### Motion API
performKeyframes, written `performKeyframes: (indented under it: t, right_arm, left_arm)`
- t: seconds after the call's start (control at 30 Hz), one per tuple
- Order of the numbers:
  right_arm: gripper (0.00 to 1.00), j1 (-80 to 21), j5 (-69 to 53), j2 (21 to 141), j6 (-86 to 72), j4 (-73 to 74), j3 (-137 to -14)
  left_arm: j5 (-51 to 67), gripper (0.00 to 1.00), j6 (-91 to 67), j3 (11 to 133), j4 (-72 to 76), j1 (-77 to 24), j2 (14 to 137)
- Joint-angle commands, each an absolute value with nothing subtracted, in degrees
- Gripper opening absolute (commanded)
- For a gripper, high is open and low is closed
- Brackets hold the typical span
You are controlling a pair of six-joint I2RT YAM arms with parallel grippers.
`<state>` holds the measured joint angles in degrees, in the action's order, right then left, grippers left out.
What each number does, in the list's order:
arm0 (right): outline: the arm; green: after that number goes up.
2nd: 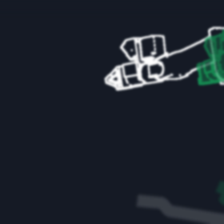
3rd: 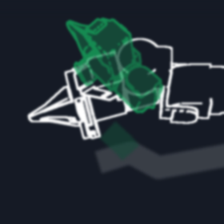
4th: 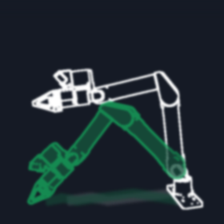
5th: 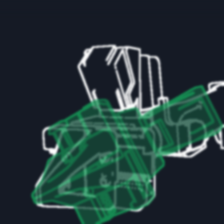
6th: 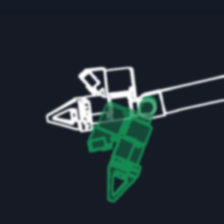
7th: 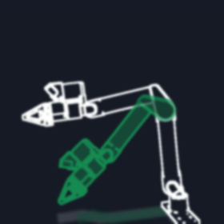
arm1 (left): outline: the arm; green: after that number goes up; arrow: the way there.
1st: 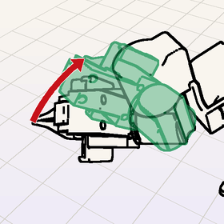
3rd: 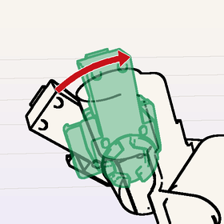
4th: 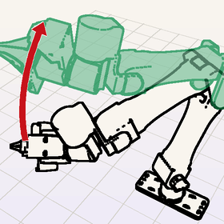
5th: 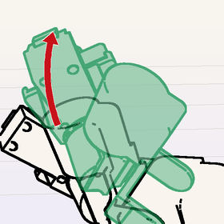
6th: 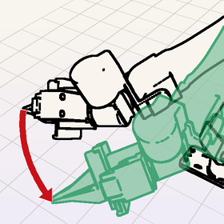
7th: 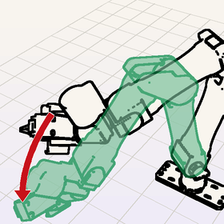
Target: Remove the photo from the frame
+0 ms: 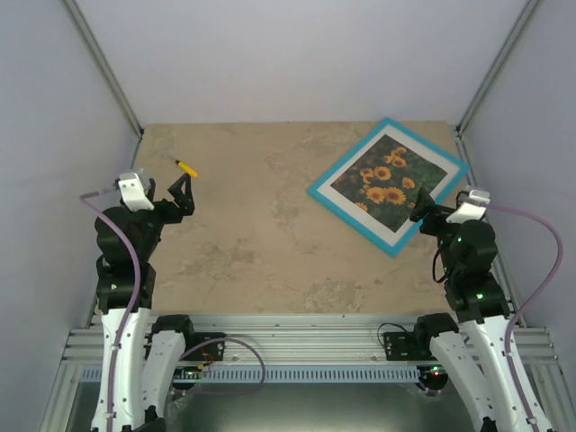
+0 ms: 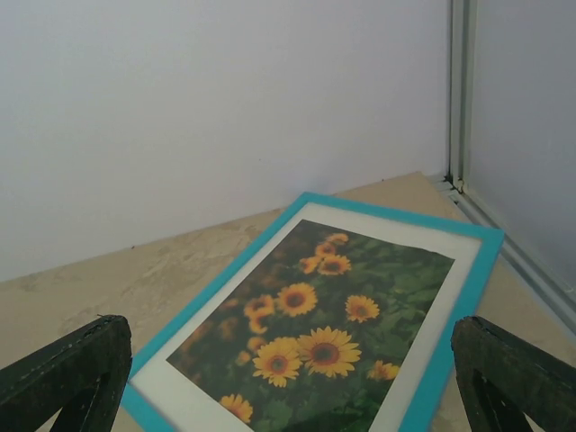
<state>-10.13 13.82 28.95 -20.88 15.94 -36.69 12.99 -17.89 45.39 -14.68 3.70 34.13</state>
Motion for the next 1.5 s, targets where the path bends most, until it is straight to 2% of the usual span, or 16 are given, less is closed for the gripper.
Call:
performKeyframes:
  t: [0.0,0.33,0.53,0.67,0.93,1.17,1.33,1.47]
  right_arm:
    - [0.98,-10.28,14.07,29.17,-22.33,15.88,-37.97]
    - [0.98,-10.30,5.13,35.89,-22.29,14.02,-37.70]
    - [0.98,-9.92,6.34,44.26,-24.85,12.67,-36.29]
    - [0.98,-7.42,7.66,50.37,-27.09,11.15,-34.60]
    - [0.97,1.89,1.51,62.06,-29.06,4.16,-30.51]
    - [0.81,4.27,-2.34,71.60,-29.80,-1.17,-29.84]
    - [0.60,4.23,-3.11,77.48,-30.37,-2.21,-30.21]
    - [0.53,4.24,-1.21,78.78,-30.94,-1.34,-30.23]
  left_arm:
    - [11.48,1.00,-18.33,45.42,-15.14,3.05,33.42]
    - [10.75,1.00,-18.23,45.40,-15.21,2.52,33.21]
    - [10.33,1.00,-18.20,45.31,-15.36,2.33,33.05]
    - [10.73,1.00,-18.28,45.27,-15.38,2.09,33.13]
    - [12.15,1.00,-18.41,44.89,-14.82,1.00,32.86]
    - [13.01,1.00,-18.55,44.65,-14.60,0.53,32.89]
    - [12.96,1.00,-18.62,44.65,-14.60,-0.73,32.87]
    - [13.42,1.00,-18.63,44.56,-14.42,-1.62,32.99]
